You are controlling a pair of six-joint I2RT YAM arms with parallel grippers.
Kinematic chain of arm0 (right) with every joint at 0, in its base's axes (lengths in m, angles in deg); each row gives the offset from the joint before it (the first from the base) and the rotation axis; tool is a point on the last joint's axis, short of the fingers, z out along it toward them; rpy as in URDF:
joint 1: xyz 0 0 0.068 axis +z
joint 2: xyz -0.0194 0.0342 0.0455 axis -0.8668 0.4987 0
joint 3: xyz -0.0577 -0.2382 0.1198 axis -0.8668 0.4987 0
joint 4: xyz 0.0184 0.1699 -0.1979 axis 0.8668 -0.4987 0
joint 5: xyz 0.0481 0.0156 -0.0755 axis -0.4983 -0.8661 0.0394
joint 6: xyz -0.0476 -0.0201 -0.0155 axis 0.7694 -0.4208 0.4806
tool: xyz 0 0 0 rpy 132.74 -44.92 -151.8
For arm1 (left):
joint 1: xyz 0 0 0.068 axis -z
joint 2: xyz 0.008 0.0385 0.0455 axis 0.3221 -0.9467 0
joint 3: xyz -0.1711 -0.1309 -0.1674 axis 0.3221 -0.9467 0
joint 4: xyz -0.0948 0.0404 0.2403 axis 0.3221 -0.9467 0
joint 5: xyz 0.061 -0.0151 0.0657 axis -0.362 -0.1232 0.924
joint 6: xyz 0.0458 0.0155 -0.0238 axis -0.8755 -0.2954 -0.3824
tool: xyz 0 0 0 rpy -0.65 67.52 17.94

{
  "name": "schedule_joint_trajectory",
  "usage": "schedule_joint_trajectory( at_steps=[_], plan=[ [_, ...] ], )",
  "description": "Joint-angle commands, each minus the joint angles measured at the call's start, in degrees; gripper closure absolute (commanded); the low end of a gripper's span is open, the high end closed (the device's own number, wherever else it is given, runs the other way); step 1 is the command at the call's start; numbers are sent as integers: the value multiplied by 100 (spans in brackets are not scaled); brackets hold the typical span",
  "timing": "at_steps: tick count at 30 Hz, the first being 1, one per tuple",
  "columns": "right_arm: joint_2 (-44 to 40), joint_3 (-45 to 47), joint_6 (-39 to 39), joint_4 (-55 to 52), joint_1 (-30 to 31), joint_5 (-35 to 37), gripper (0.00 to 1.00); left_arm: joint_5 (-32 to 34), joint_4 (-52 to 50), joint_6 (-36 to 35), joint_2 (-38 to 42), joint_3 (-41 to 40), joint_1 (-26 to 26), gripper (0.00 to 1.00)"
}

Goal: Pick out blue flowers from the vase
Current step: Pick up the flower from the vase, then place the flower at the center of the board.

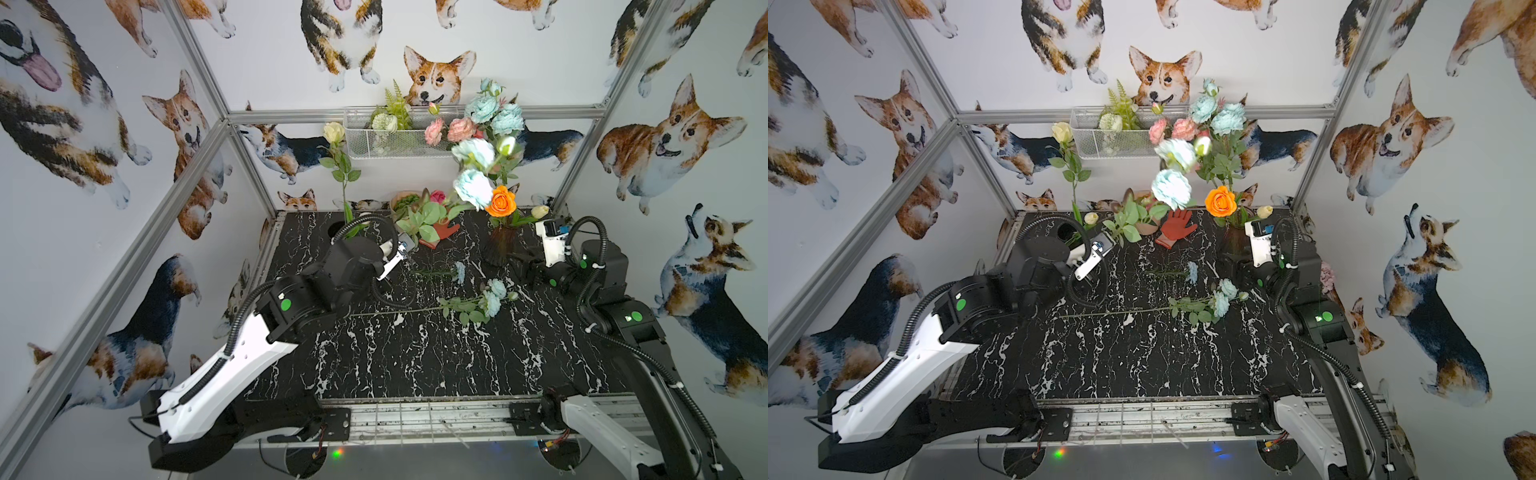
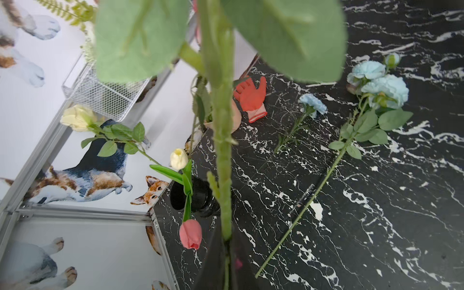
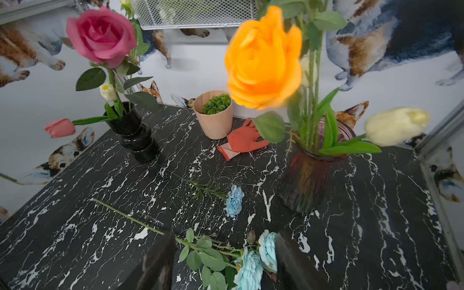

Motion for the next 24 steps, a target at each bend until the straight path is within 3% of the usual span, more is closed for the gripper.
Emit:
schedule_joint_trajectory(
  at_steps=[1, 9, 24],
  plan=[
    [-31, 71, -365, -45, -401, -394, 35, -113, 72, 87, 0, -300, 85, 100],
    [84, 270, -689, -285, -798, -40, 33, -1189, 900, 710, -261, -1107, 105, 100],
    [71, 797, -1127, 301, -1298, 50, 34, -1662, 1109, 748, -899, -1473, 122, 100]
  ],
)
